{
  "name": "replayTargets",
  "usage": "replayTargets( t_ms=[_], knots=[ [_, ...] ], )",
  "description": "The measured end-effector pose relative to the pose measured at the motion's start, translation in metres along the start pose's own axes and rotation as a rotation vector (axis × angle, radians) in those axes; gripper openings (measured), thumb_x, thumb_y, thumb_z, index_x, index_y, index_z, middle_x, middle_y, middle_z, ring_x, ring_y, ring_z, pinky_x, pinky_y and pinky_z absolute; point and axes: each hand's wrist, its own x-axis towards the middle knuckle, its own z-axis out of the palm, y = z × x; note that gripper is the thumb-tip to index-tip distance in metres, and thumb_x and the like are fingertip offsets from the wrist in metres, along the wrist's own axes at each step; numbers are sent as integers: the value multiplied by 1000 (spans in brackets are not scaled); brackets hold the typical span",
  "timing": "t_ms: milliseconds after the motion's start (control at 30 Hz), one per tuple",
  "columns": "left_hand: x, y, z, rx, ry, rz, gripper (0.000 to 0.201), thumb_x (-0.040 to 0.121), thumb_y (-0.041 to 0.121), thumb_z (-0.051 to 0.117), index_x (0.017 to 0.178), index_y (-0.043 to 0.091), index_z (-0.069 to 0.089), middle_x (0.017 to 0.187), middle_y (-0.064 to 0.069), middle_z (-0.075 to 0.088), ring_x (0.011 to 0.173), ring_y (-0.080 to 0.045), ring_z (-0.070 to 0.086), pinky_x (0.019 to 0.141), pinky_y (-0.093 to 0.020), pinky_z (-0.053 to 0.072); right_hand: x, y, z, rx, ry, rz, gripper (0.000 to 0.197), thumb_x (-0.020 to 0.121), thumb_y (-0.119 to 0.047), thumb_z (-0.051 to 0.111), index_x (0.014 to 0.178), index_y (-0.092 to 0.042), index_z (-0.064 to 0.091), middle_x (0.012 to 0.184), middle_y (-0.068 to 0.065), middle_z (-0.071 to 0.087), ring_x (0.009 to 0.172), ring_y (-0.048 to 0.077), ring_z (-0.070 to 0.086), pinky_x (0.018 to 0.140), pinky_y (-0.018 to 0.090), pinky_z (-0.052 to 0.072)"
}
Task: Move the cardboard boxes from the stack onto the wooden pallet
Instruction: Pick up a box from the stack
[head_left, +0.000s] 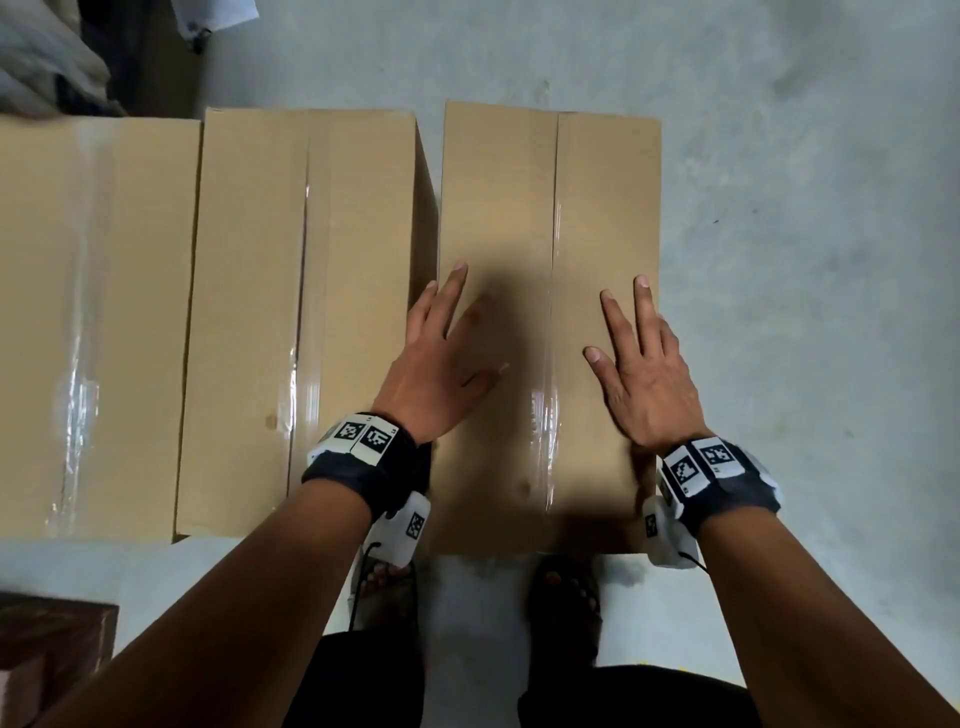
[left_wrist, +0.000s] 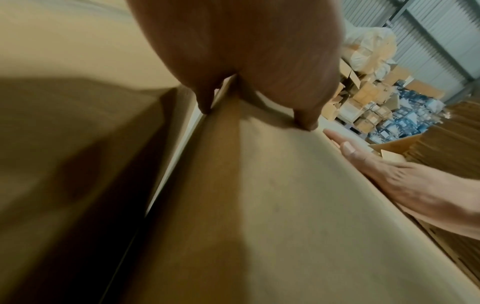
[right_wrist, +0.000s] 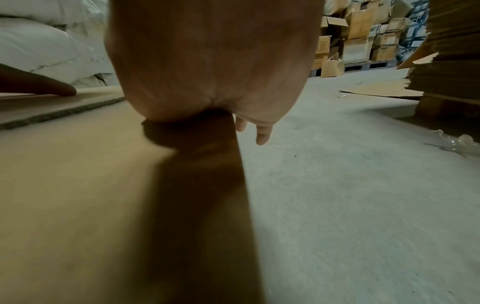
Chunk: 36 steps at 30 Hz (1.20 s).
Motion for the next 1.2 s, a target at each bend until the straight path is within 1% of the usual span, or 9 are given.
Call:
replayTargets(
  t_ms=[133,233,433,500,567,667,733,1000,1200],
  knots=[
    [0,1,13,-50,9,32,85,90,38,79,162,30,34,173,19,-11,161,-37,-4,128,-48,16,0,2,-6,103,-6,-49,63,111,-54,35,167,-40,11,174,-12,-17,157,33,23,115,54,40],
    [5,-4,18,11,58,90,78,90,43,77,158,27,42,175,8,-4,160,-41,7,127,-58,21,-1,3,-8,209,1,-99,64,110,-51,42,167,-35,17,174,-15,-16,160,19,17,120,50,37],
    [6,-12,18,26,133,148,71,92,44,75,155,24,48,176,-5,3,161,-22,15,120,-61,32,-9,-7,2,298,89,-149,69,104,-44,61,165,-28,31,175,-8,-13,143,-27,1,107,33,41],
    [5,-8,19,23,120,149,71,93,44,73,155,24,48,176,-6,3,161,-22,14,121,-61,31,-14,-6,0,300,118,-161,67,104,-44,62,163,-27,36,176,-6,-8,148,-17,22,109,35,44],
    [3,0,19,18,103,143,69,93,44,72,154,23,49,176,-7,3,160,-25,16,120,-61,32,-21,-4,-5,300,143,-149,67,100,-46,67,160,-27,43,177,-4,-1,134,9,51,105,29,47],
    [-7,14,17,-1,106,157,69,92,40,75,153,21,50,175,-7,6,160,-30,19,119,-61,34,-38,-2,-18,306,182,-146,70,95,-50,74,156,-28,49,177,-2,5,150,-4,32,105,4,33],
    [-16,27,14,-15,115,161,72,90,34,80,154,22,49,175,-6,5,160,-32,18,120,-60,34,-50,-3,-32,305,206,-148,71,94,-50,76,156,-28,49,177,0,6,156,-4,18,109,0,24],
    [-82,90,-29,-123,172,166,65,97,35,73,154,16,50,175,-6,9,159,-20,22,118,-60,40,-124,-30,-102,309,205,-179,72,94,-44,78,156,-23,49,176,7,6,160,13,17,120,13,26],
    [-143,150,-93,-161,133,102,66,97,36,72,156,23,47,176,-3,4,160,-18,20,121,-59,35,-178,-68,-172,314,150,-229,63,95,-42,78,151,-23,57,176,5,11,160,16,22,122,41,39]
  ],
)
